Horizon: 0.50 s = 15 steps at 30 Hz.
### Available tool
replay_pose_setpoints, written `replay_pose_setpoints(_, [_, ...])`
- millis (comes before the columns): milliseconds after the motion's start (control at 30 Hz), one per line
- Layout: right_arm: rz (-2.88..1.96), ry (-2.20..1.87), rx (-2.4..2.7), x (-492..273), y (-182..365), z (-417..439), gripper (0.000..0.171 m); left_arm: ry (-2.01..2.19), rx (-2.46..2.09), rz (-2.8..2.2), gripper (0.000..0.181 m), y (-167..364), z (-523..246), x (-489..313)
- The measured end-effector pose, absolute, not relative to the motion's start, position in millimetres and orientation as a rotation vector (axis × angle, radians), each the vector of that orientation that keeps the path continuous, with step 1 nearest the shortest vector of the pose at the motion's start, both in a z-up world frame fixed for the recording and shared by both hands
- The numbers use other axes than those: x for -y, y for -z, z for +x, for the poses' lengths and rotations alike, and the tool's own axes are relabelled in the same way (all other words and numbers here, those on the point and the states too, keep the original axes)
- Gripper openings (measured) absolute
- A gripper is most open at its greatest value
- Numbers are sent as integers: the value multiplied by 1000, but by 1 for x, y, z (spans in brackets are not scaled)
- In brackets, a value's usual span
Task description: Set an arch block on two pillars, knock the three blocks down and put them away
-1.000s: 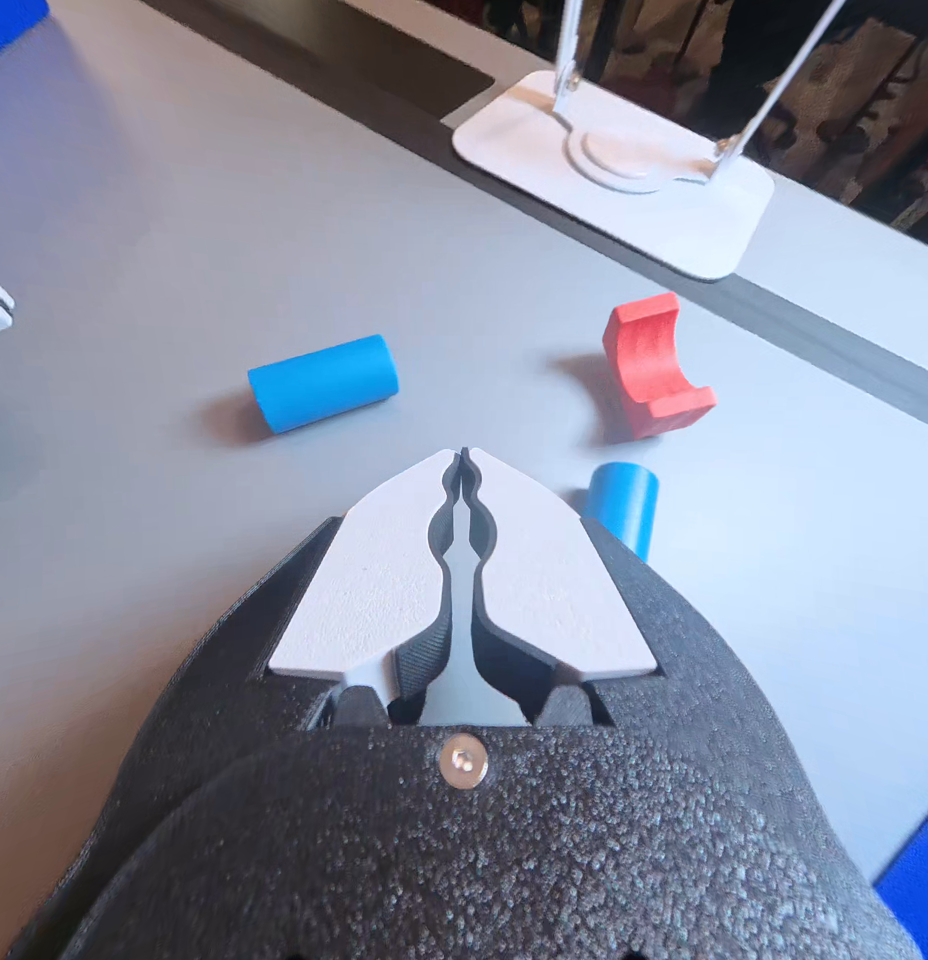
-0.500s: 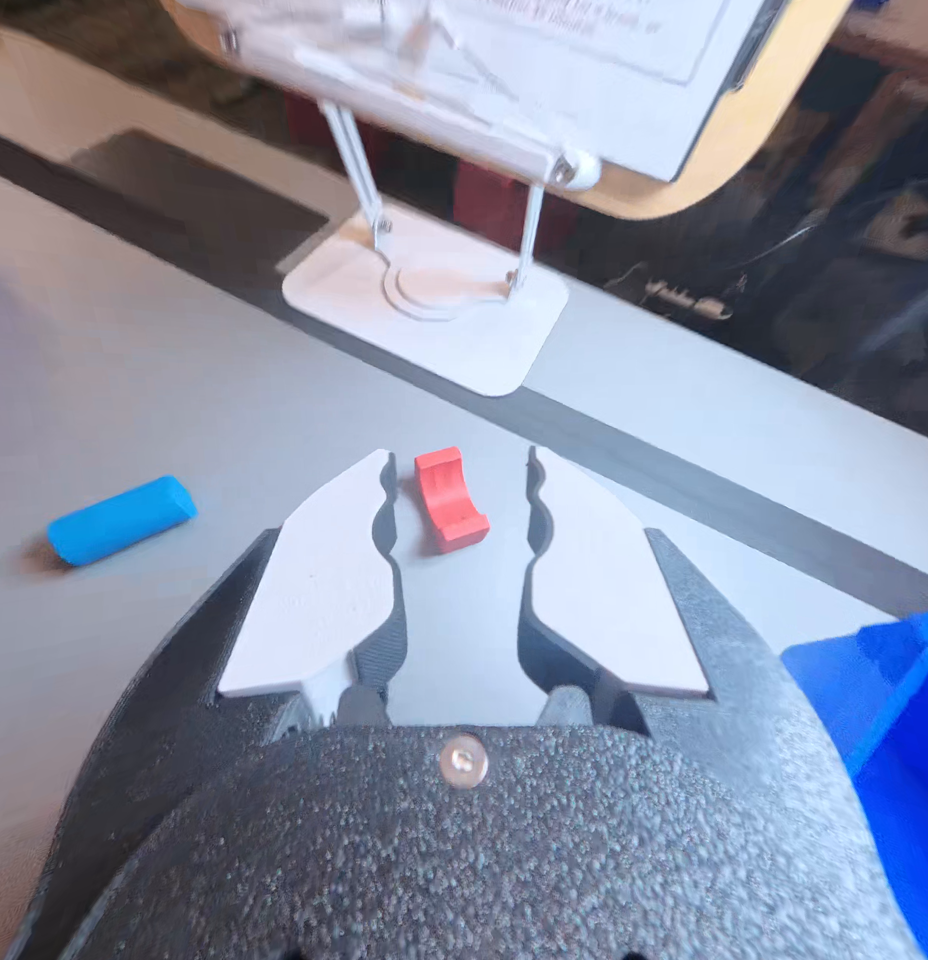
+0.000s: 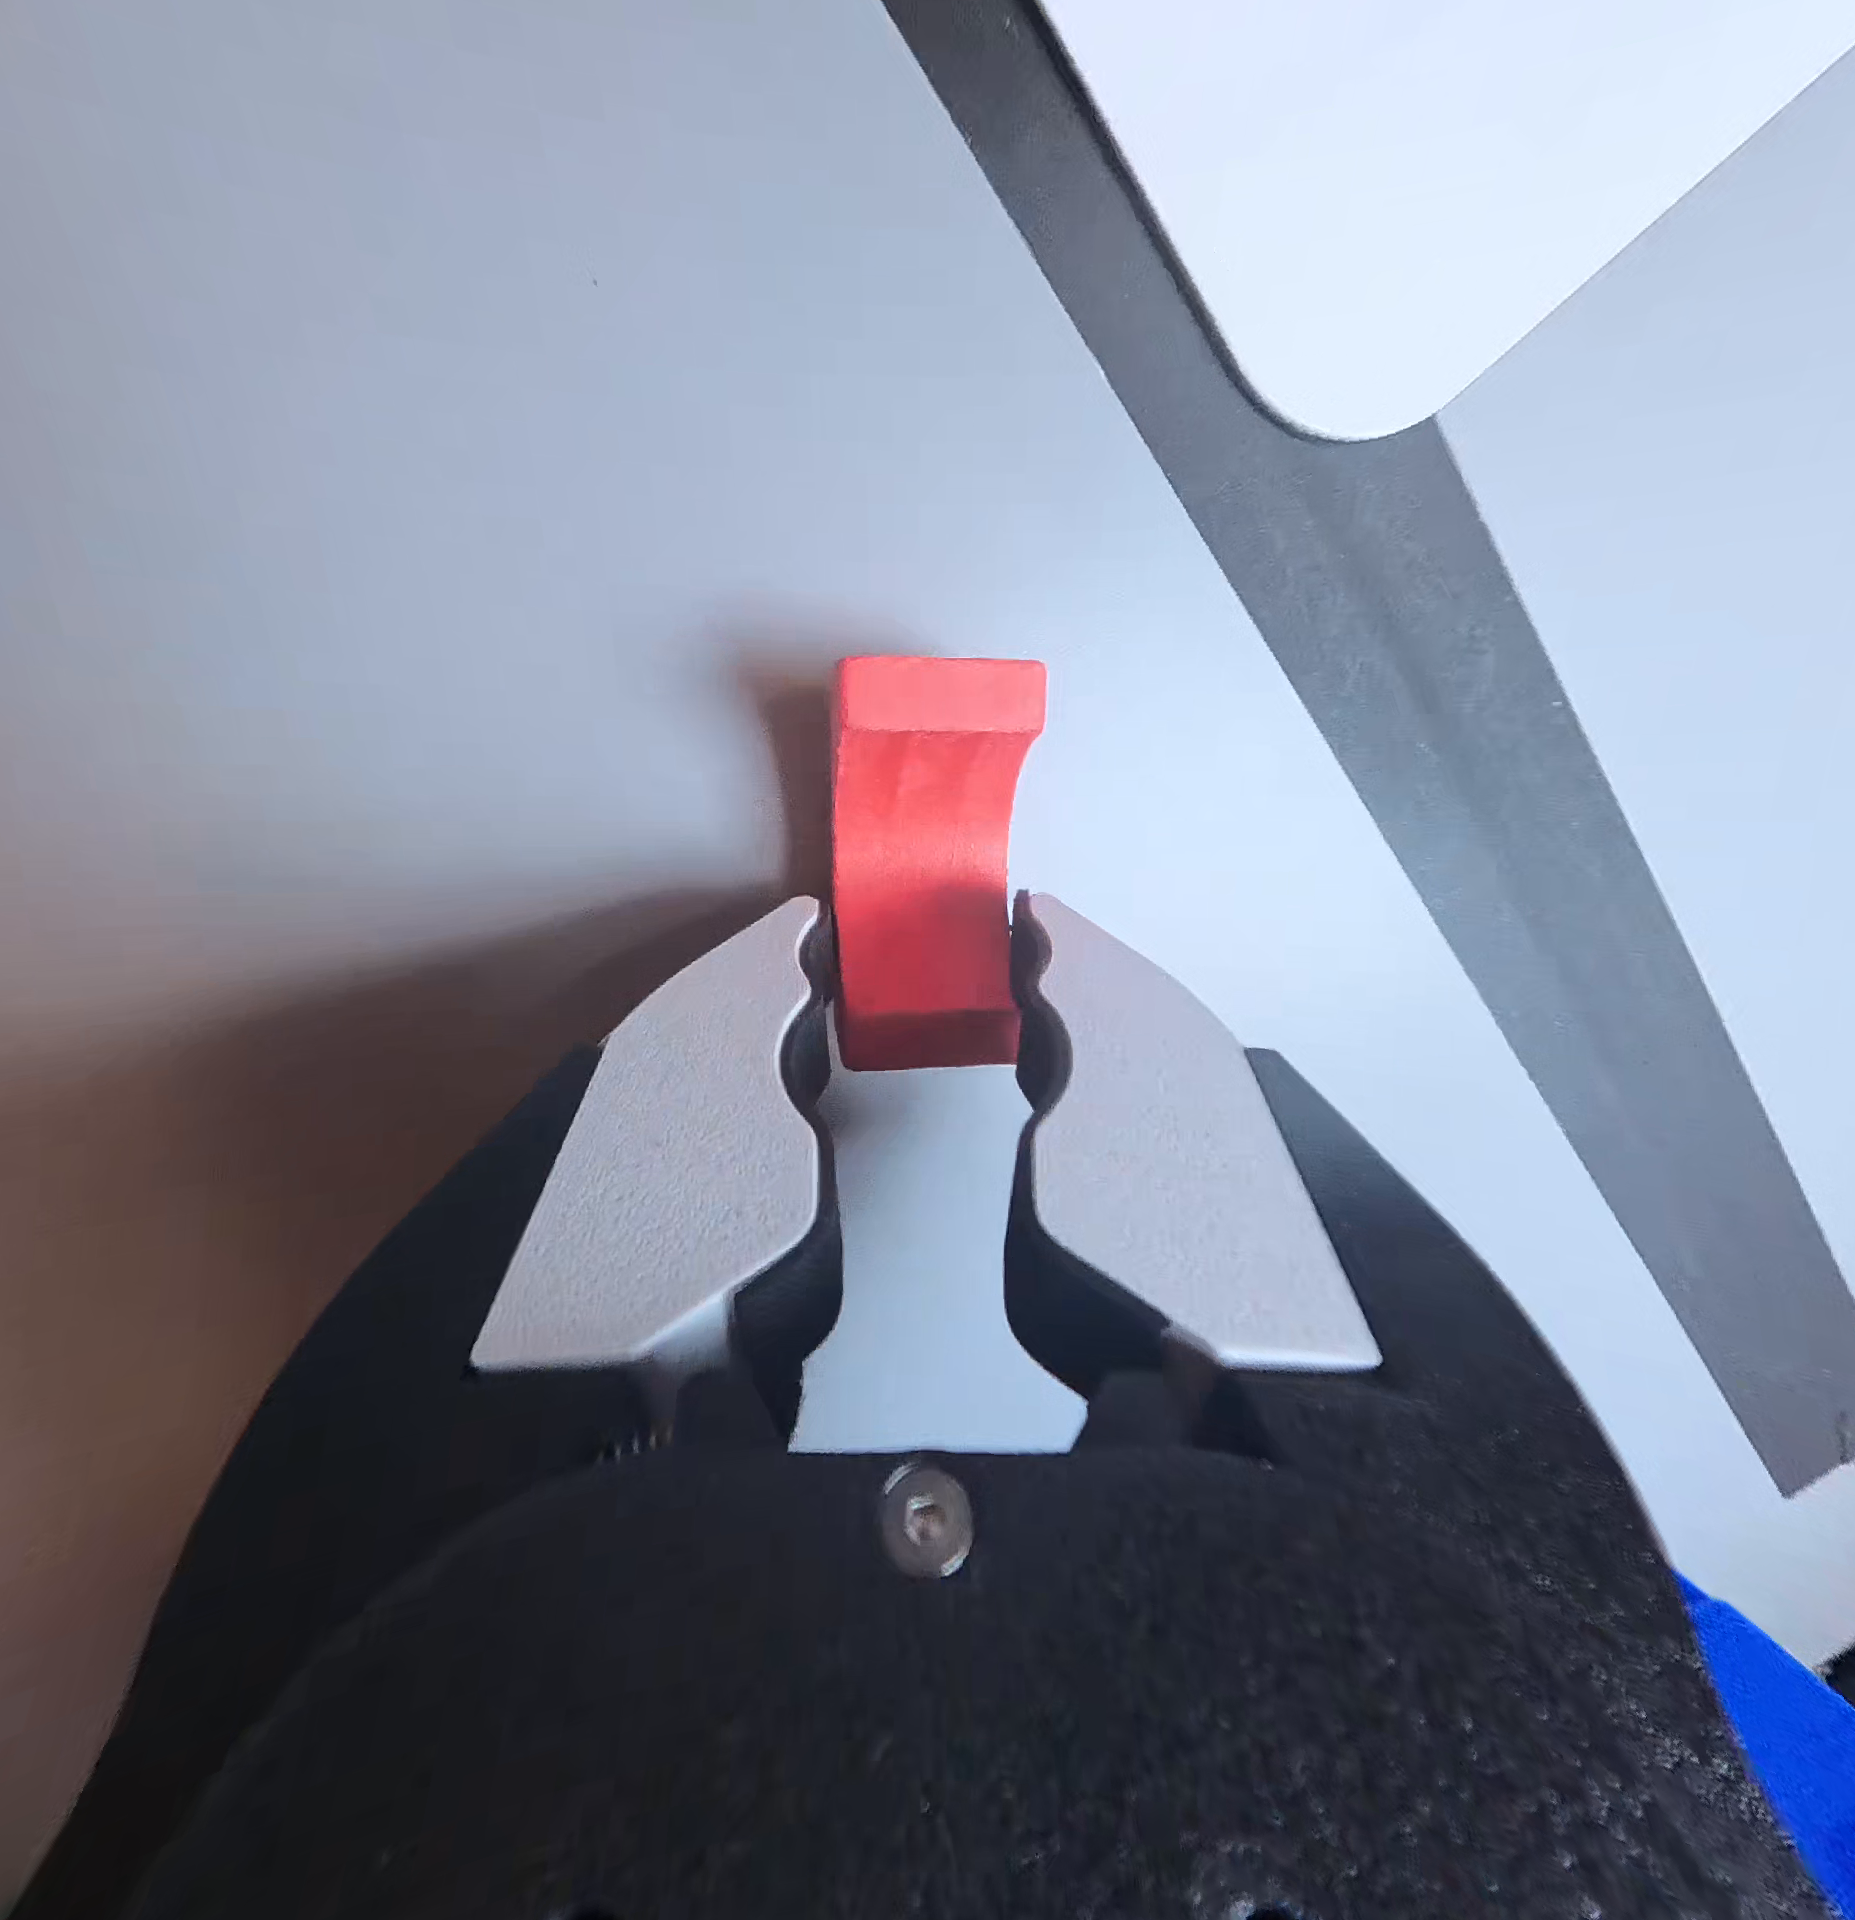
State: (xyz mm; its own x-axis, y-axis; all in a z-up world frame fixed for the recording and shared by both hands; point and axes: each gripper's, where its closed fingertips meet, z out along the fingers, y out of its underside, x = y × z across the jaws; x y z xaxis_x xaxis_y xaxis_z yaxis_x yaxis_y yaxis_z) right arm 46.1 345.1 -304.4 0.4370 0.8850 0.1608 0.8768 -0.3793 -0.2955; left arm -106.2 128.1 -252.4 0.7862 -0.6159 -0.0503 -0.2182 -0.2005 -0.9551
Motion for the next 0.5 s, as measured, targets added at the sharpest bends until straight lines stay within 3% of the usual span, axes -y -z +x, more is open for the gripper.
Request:
replay_pose_setpoints(300, [-2145,-100,1370,-337,204,66,33,416,-663,-1775,0,254,-103,-126])
replay_pose_setpoints(500, [-2086,63,1194,-327,149,150,33,519,-589,-1766,0,245,-101,-124])
